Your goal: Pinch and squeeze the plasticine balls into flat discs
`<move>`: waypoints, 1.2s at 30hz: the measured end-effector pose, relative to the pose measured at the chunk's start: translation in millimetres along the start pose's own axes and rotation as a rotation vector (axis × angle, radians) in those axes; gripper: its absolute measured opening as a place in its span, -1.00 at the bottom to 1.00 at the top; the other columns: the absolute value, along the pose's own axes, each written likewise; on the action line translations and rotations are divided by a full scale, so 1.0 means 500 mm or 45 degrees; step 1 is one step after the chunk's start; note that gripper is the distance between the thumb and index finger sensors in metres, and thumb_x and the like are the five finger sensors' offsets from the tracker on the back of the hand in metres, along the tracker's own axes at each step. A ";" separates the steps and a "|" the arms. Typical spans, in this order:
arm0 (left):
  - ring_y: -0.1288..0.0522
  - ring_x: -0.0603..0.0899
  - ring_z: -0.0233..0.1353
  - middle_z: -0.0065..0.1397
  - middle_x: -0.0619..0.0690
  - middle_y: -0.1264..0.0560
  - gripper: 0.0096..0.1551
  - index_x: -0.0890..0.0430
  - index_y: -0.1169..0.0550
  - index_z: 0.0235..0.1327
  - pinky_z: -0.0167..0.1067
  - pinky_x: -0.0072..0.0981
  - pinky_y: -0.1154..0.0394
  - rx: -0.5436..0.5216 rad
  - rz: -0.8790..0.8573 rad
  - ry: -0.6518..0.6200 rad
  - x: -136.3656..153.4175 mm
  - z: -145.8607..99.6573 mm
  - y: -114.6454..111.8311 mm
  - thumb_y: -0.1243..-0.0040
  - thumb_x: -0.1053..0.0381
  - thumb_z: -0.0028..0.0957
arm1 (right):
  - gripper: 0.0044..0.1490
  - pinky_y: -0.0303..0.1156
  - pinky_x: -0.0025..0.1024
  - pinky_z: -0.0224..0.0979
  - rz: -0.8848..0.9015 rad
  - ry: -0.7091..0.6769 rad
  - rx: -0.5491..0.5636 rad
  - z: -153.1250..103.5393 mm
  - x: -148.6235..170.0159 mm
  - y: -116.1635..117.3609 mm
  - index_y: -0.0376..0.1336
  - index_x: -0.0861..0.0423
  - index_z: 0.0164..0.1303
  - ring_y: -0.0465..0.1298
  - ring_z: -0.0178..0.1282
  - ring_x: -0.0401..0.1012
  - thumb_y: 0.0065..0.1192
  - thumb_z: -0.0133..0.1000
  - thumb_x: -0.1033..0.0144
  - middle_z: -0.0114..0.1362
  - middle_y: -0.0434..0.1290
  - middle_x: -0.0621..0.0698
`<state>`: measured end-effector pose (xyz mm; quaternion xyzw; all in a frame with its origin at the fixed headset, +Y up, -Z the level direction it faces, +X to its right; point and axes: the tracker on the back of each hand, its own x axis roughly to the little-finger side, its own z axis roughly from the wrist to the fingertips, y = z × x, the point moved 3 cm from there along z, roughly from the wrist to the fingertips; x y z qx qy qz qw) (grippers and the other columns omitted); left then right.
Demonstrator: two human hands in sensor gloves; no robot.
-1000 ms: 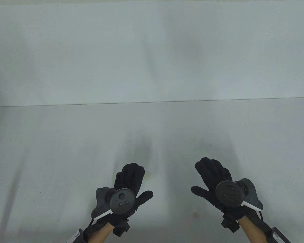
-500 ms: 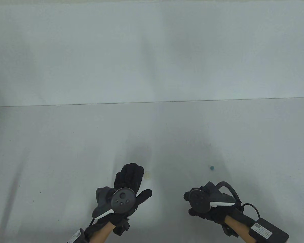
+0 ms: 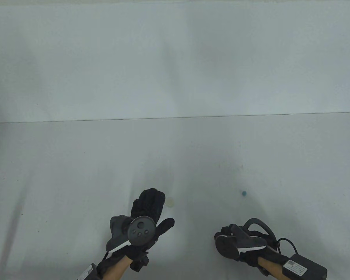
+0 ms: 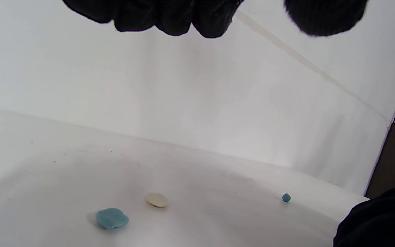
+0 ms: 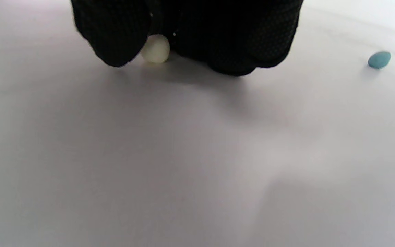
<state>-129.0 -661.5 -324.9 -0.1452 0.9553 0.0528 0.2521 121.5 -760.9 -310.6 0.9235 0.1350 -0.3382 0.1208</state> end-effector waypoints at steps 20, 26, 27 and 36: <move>-0.08 0.55 0.63 0.67 0.41 -0.06 0.00 0.31 -0.14 0.67 0.46 0.36 -0.12 -0.007 -0.041 0.000 0.004 0.000 0.003 0.03 -0.28 0.13 | -0.43 0.68 -0.31 0.10 0.243 0.138 0.234 -0.018 0.062 -0.097 0.30 0.01 0.31 0.72 0.13 -0.15 0.20 0.17 -0.03 0.25 0.61 -0.01; -0.08 0.55 0.63 0.67 0.41 -0.05 0.00 0.31 -0.14 0.67 0.46 0.36 -0.11 -0.030 -0.055 0.009 0.009 -0.002 0.009 0.03 -0.28 0.13 | -0.40 0.70 -0.36 0.07 1.011 0.248 0.424 -0.049 0.140 -0.128 0.26 0.08 0.39 0.69 0.14 -0.11 0.25 0.18 0.09 0.26 0.58 0.05; -0.07 0.55 0.63 0.67 0.41 -0.05 0.00 0.30 -0.14 0.67 0.46 0.36 -0.11 -0.034 -0.054 0.012 0.010 -0.003 0.010 0.03 -0.28 0.13 | -0.37 0.70 -0.35 0.08 1.186 0.233 0.445 -0.053 0.150 -0.127 0.25 0.12 0.43 0.67 0.14 -0.09 0.26 0.19 0.11 0.27 0.57 0.07; -0.07 0.55 0.63 0.67 0.41 -0.05 -0.01 0.30 -0.14 0.67 0.46 0.36 -0.10 -0.051 -0.061 0.025 0.016 -0.005 0.015 0.03 -0.28 0.14 | -0.42 0.72 -0.29 0.09 1.954 0.126 0.406 -0.039 0.167 -0.079 0.34 0.19 0.34 0.66 0.08 -0.03 0.19 0.25 0.09 0.21 0.57 0.15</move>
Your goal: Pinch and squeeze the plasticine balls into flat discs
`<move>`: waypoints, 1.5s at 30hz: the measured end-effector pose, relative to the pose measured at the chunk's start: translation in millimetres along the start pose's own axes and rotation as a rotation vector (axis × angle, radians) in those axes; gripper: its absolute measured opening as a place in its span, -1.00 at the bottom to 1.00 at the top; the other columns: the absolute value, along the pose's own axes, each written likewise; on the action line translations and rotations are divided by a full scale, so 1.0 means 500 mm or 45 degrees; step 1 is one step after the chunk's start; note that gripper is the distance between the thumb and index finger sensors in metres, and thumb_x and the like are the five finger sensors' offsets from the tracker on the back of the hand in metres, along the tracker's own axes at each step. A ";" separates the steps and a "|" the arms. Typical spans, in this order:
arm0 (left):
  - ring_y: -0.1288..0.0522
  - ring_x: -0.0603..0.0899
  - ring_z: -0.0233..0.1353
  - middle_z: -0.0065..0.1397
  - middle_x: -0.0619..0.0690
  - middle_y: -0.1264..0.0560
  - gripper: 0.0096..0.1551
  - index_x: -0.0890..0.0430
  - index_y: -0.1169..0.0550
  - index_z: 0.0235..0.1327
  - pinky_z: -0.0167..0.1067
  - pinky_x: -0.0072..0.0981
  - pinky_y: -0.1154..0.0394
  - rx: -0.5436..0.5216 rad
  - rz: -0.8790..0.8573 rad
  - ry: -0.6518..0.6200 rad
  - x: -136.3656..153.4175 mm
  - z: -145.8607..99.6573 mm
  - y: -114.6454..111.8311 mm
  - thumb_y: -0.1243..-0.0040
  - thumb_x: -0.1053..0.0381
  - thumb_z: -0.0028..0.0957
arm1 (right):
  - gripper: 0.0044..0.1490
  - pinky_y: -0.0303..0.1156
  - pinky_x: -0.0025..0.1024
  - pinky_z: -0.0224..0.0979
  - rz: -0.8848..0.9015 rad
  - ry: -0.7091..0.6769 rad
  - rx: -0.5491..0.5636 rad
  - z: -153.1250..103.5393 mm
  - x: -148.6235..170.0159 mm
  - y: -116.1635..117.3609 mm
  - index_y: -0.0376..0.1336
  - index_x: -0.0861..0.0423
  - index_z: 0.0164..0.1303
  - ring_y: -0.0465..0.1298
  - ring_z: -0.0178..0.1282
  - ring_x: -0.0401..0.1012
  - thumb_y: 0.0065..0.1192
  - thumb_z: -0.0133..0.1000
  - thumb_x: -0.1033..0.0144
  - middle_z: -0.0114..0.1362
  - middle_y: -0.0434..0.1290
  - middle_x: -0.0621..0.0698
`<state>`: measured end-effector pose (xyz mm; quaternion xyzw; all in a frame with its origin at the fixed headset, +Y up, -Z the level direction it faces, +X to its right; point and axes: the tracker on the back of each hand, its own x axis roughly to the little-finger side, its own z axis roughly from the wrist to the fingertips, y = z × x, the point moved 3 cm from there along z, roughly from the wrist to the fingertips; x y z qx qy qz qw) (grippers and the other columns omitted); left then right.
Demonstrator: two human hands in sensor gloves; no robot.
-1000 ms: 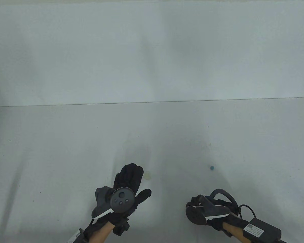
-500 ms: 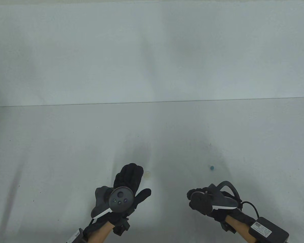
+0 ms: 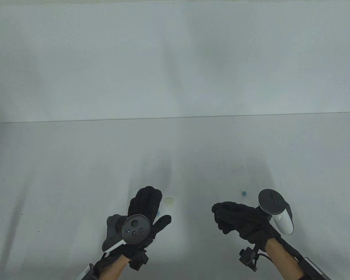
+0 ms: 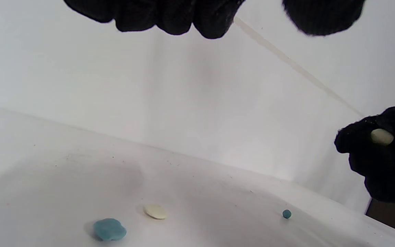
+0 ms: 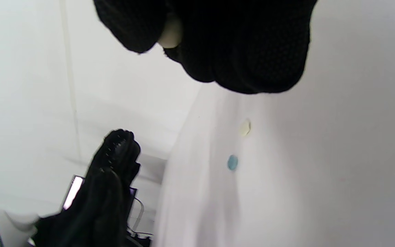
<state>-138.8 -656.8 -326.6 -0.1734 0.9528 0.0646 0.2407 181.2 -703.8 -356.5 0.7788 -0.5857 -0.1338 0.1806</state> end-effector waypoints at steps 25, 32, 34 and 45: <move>-0.06 0.55 0.63 0.67 0.40 -0.04 -0.02 0.31 -0.15 0.66 0.46 0.35 -0.09 0.012 -0.013 0.042 0.015 0.000 0.000 0.02 -0.26 0.14 | -0.45 0.66 -0.25 0.18 0.220 0.121 0.092 0.014 0.067 0.003 0.23 0.25 0.45 0.60 0.16 0.06 0.06 0.31 0.27 0.30 0.49 0.24; -0.05 0.55 0.63 0.67 0.41 -0.03 -0.02 0.31 -0.15 0.66 0.46 0.35 -0.08 0.015 -0.012 0.045 0.015 0.000 0.000 0.02 -0.26 0.14 | -0.51 0.69 -0.29 0.12 0.313 0.088 0.072 0.011 0.061 0.001 0.33 0.20 0.32 0.62 0.10 0.03 0.04 0.33 0.19 0.23 0.54 0.19; -0.05 0.55 0.63 0.67 0.40 -0.03 -0.02 0.30 -0.14 0.66 0.46 0.35 -0.08 0.014 -0.012 0.042 0.014 0.001 0.000 0.02 -0.26 0.14 | -0.52 0.71 -0.33 0.08 0.302 0.075 0.070 0.010 0.057 0.000 0.35 0.18 0.29 0.65 0.08 0.02 0.08 0.31 0.16 0.22 0.56 0.17; -0.05 0.55 0.63 0.67 0.40 -0.03 -0.03 0.31 -0.15 0.66 0.46 0.35 -0.09 0.012 -0.015 0.035 0.014 0.000 0.000 0.02 -0.25 0.14 | -0.52 0.76 -0.57 -0.17 0.237 0.026 0.180 0.002 0.037 -0.014 0.37 0.20 0.24 0.74 -0.17 -0.20 0.19 0.23 0.20 -0.01 0.66 0.06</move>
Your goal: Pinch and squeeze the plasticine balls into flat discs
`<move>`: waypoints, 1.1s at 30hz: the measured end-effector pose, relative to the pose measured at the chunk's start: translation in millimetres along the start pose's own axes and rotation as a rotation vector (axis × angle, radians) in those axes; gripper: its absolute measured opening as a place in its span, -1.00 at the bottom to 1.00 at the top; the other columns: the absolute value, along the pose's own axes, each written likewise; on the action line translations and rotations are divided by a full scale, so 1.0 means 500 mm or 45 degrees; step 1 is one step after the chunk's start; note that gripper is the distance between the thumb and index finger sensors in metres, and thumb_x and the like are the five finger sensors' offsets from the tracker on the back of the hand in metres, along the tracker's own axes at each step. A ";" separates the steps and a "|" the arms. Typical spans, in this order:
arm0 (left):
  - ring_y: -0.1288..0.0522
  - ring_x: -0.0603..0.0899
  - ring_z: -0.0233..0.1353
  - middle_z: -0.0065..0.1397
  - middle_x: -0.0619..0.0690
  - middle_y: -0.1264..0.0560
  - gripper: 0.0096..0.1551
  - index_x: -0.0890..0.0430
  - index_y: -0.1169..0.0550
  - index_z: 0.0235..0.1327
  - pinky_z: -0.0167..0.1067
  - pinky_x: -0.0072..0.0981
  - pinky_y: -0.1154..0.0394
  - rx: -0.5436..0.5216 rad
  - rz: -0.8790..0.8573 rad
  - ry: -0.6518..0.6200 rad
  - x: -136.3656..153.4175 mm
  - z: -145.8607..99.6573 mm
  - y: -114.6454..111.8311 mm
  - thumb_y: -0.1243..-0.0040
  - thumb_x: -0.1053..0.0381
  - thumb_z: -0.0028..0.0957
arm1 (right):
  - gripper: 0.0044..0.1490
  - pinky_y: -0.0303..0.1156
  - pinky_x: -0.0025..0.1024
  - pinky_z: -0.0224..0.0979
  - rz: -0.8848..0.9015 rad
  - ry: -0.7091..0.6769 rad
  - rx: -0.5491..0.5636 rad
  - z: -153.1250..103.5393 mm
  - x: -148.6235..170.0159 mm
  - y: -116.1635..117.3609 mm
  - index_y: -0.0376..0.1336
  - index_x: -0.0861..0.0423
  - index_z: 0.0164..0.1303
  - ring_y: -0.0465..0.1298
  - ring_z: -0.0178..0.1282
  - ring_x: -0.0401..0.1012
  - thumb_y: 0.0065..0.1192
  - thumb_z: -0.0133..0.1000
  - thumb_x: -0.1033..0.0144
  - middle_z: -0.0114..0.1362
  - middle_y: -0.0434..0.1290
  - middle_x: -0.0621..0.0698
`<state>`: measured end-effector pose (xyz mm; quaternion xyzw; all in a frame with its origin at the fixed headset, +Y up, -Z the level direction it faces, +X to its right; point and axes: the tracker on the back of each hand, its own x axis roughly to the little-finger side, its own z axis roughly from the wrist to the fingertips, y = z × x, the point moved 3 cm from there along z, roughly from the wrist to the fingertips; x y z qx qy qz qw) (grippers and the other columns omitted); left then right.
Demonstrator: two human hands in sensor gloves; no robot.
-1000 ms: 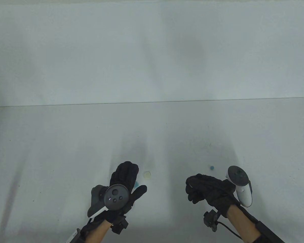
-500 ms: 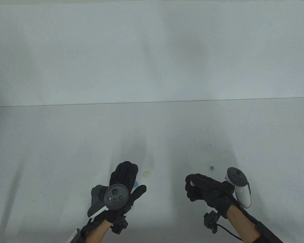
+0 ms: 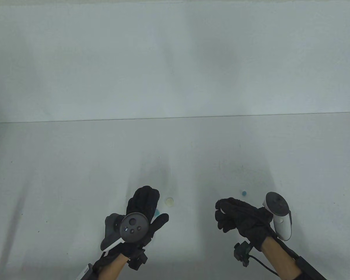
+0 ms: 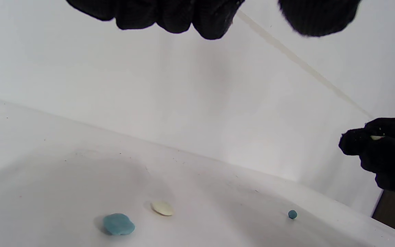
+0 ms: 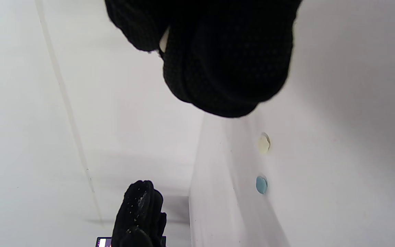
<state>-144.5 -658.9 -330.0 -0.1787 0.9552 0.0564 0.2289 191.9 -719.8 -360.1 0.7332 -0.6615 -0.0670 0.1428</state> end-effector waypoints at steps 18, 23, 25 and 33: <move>-0.04 0.55 0.63 0.67 0.40 -0.02 -0.03 0.31 -0.15 0.66 0.46 0.35 -0.09 -0.001 -0.002 0.006 0.002 0.000 0.000 0.02 -0.25 0.15 | -0.39 0.75 -0.51 -0.03 0.064 0.001 -0.054 0.002 0.008 0.002 0.31 0.18 0.31 0.70 0.01 -0.09 0.27 0.20 0.04 0.21 0.59 0.13; -0.04 0.55 0.63 0.67 0.40 -0.02 -0.03 0.31 -0.14 0.67 0.46 0.34 -0.09 0.007 -0.008 0.006 0.002 0.000 -0.002 0.02 -0.25 0.15 | -0.48 0.77 -0.62 -0.13 0.013 -0.044 -0.031 -0.001 -0.004 0.001 0.34 0.14 0.25 0.73 -0.10 -0.22 0.30 0.18 0.12 0.06 0.64 0.02; -0.04 0.55 0.63 0.67 0.40 -0.02 -0.03 0.30 -0.14 0.66 0.46 0.34 -0.09 0.003 -0.007 0.004 0.001 0.000 -0.001 0.02 -0.25 0.15 | -0.47 0.77 -0.62 -0.13 -0.004 -0.055 -0.011 -0.002 -0.009 -0.001 0.33 0.14 0.28 0.73 -0.12 -0.23 0.31 0.18 0.14 0.05 0.65 -0.01; -0.04 0.55 0.63 0.67 0.40 -0.01 -0.03 0.31 -0.14 0.66 0.46 0.34 -0.09 0.002 -0.009 0.005 0.002 0.000 -0.001 0.02 -0.25 0.15 | -0.42 0.75 -0.57 -0.08 -0.033 -0.029 0.058 -0.003 -0.003 -0.003 0.27 0.22 0.39 0.70 -0.07 -0.19 0.18 0.25 0.18 0.07 0.61 -0.04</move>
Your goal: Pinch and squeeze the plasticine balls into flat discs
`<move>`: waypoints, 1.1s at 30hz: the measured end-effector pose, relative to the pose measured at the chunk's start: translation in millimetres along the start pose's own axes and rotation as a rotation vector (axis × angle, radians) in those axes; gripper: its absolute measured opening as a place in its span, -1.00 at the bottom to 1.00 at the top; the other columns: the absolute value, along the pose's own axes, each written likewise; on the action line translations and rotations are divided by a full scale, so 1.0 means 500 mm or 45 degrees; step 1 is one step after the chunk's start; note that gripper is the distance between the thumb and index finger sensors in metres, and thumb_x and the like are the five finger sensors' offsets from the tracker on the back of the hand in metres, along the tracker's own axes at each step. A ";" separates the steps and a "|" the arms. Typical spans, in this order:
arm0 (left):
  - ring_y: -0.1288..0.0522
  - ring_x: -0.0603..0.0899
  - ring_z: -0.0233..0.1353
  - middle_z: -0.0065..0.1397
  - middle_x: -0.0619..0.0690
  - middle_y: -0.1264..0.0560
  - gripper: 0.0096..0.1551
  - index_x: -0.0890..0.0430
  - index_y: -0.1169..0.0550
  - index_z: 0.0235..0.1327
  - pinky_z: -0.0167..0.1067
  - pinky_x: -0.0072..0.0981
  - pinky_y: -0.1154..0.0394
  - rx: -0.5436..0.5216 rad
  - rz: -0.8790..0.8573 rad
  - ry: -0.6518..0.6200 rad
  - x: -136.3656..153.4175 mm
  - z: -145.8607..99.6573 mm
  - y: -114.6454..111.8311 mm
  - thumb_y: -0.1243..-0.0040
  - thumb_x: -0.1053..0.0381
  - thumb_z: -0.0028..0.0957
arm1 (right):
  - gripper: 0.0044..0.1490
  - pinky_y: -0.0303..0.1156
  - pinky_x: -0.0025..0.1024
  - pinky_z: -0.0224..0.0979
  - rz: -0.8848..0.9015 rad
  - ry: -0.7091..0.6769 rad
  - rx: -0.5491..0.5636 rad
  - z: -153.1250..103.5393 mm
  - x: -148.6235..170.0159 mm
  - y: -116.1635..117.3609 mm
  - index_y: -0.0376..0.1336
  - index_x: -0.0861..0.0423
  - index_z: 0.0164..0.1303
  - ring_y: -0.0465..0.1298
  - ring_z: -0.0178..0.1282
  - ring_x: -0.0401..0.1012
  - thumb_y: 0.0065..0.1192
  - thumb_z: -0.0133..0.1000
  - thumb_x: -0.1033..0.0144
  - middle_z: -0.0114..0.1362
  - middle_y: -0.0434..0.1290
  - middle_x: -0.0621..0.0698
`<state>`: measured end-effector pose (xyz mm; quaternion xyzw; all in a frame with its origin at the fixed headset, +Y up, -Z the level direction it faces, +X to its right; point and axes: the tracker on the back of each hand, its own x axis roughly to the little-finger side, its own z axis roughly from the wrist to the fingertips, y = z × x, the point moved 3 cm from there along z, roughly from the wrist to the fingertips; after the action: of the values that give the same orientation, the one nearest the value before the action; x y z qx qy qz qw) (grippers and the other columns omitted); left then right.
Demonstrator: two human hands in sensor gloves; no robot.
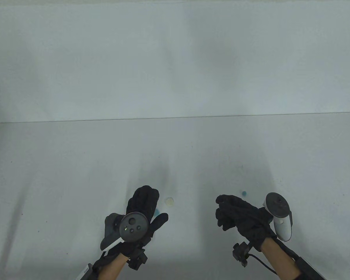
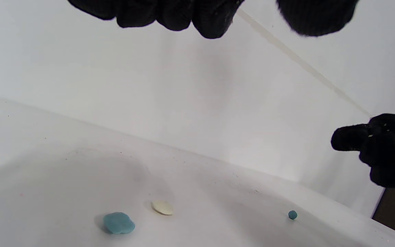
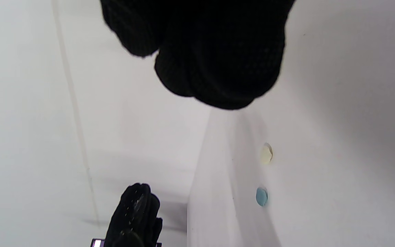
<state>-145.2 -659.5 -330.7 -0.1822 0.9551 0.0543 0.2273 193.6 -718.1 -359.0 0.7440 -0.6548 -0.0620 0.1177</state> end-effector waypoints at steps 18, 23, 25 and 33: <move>-0.02 0.55 0.63 0.67 0.40 0.00 -0.03 0.30 -0.14 0.67 0.46 0.35 -0.07 0.001 -0.006 0.004 0.002 0.000 0.000 0.03 -0.25 0.15 | -0.55 0.76 -0.59 -0.18 -0.008 -0.020 -0.032 -0.001 -0.007 -0.004 0.41 0.10 0.11 0.72 -0.16 -0.21 0.31 0.17 0.07 -0.03 0.65 -0.02; -0.02 0.55 0.63 0.67 0.40 0.00 -0.03 0.30 -0.14 0.67 0.46 0.35 -0.06 -0.008 -0.005 0.005 0.002 0.000 0.001 0.03 -0.25 0.15 | -0.55 0.74 -0.58 -0.19 -0.015 0.012 0.000 -0.001 -0.002 -0.006 0.41 0.11 0.10 0.70 -0.16 -0.21 0.30 0.17 0.07 -0.04 0.64 -0.02; -0.01 0.55 0.63 0.67 0.40 0.01 -0.03 0.30 -0.14 0.67 0.46 0.35 -0.06 -0.002 -0.005 0.007 0.002 0.000 0.000 0.02 -0.25 0.15 | -0.53 0.73 -0.53 -0.09 0.032 0.036 -0.021 0.000 0.008 -0.006 0.36 0.12 0.17 0.68 -0.07 -0.16 0.25 0.21 0.06 0.05 0.61 0.00; -0.01 0.55 0.63 0.67 0.40 0.01 -0.03 0.30 -0.14 0.67 0.46 0.35 -0.06 -0.004 -0.004 0.012 0.003 -0.001 0.000 0.03 -0.25 0.15 | -0.09 0.71 -0.43 0.00 0.186 0.054 -0.078 0.002 0.024 -0.008 0.28 0.28 0.38 0.64 0.03 -0.02 -0.03 0.25 -0.29 0.23 0.55 0.21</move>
<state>-146.9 -660.1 -331.1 -0.1841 0.9558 0.0545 0.2227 198.5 -729.7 -360.3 0.6913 -0.7026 -0.0573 0.1585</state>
